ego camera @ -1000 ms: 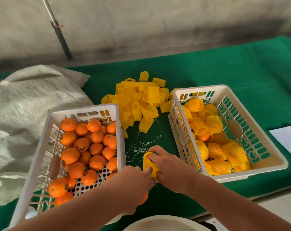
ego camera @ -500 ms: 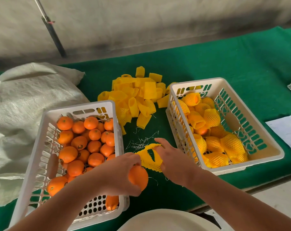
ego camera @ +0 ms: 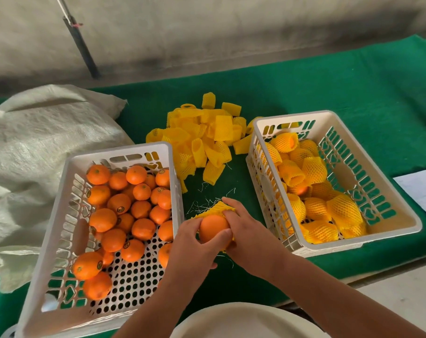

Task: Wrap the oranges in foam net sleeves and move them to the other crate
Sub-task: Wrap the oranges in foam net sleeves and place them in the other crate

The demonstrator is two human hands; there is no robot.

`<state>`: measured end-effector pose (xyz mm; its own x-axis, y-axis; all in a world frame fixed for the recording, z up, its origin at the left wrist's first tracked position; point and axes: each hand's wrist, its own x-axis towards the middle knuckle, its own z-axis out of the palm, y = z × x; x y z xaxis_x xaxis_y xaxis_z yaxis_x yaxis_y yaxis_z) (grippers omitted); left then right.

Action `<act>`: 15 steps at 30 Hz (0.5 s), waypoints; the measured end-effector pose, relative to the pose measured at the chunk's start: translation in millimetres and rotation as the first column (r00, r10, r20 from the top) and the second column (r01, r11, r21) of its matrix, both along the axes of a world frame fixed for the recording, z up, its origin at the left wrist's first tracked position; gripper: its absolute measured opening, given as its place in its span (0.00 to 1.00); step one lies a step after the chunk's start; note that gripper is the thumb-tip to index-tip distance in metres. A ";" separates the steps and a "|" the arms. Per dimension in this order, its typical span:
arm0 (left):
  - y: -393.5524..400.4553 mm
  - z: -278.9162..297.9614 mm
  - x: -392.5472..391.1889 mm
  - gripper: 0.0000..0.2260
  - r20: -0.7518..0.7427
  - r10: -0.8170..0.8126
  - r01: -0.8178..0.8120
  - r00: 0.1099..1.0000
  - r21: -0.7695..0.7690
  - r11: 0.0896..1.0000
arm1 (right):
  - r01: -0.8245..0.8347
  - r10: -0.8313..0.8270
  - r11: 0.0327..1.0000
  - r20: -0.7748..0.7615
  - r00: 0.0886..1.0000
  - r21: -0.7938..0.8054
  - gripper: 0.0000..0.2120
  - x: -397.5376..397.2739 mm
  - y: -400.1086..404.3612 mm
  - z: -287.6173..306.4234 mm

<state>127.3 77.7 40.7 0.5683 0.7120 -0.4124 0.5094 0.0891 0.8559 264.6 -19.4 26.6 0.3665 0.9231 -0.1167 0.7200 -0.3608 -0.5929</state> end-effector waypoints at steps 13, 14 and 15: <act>10.9 2.4 -12.5 0.32 0.005 -0.108 0.109 0.994 -0.025 0.994 | 0.004 -0.002 1.000 -0.077 0.997 0.022 0.37 -9.9 -11.2 6.8; 10.7 3.2 -13.8 0.32 0.008 -0.113 0.113 0.994 -0.003 0.994 | 0.002 0.000 1.000 -0.083 0.997 0.024 0.38 -11.1 -11.7 7.9; 10.1 4.4 -15.1 0.31 0.006 -0.113 0.113 0.994 0.027 0.993 | 0.002 0.001 1.000 -0.090 0.996 0.025 0.38 -12.6 -12.4 9.4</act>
<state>112.2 87.9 45.1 0.6484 0.6541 -0.3895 0.5087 0.0083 0.8609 252.0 -31.8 36.1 0.3562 0.9260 -0.1255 0.6633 -0.3451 -0.6640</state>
